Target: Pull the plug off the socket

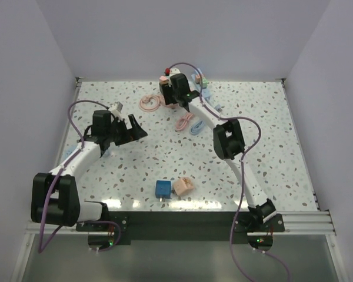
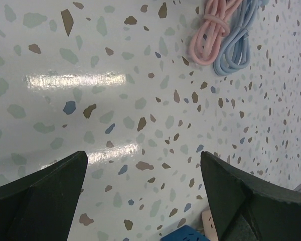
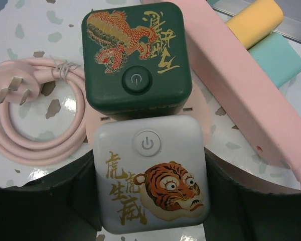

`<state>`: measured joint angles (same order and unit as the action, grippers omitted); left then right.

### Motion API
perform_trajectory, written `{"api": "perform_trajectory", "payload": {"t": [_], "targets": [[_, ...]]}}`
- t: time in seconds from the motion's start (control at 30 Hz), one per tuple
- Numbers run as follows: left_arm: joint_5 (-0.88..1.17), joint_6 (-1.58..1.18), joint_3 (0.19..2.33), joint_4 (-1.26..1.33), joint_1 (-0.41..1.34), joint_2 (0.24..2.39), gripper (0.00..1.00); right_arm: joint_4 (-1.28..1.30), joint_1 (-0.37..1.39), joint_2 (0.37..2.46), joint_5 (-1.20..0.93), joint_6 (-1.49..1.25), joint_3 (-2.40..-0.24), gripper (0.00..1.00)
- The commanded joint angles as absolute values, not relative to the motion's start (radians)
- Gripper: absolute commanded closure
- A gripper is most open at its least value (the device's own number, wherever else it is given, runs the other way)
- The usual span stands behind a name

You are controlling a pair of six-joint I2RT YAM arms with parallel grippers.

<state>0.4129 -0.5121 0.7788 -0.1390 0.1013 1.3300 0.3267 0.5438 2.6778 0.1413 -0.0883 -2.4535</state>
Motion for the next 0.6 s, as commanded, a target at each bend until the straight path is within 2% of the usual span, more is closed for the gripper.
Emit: {"api": "perform_trajectory", "payload": {"t": [0.0,0.03,0.07,0.13,0.17,0.2,0.27,0.33,0.57], "targets": [[0.407,-0.491,0.767,-0.13,0.107,1.315,0.0,0.245,0.543,2.652,0.12,-0.115,-2.496,0.42],[0.407,-0.491,0.765,-0.127,0.107,1.324,0.0,0.252,0.543,2.649,0.118,-0.11,-2.494,0.46],[0.407,-0.489,0.764,-0.124,0.107,1.33,0.0,0.264,0.543,2.639,0.114,-0.113,-2.476,0.58],[0.402,-0.489,0.764,-0.115,0.107,1.345,0.0,0.267,0.543,2.571,0.097,-0.115,-2.426,0.71],[0.4,-0.489,0.764,-0.109,0.107,1.348,0.0,0.261,0.543,2.541,0.077,-0.115,-2.342,0.78],[0.399,-0.495,0.762,-0.103,0.107,1.351,0.0,0.258,0.545,2.501,0.052,-0.117,-2.295,0.89],[0.399,-0.503,0.762,-0.08,0.107,1.359,0.0,0.258,0.548,2.383,0.003,-0.129,-2.141,1.0],[0.397,-0.517,0.761,-0.052,0.107,1.37,0.01,0.288,0.569,2.262,-0.044,-0.115,-2.044,1.0],[0.408,-0.555,0.773,0.037,0.118,1.413,0.02,0.187,0.702,1.881,-0.069,-0.143,-1.423,1.0]]}}
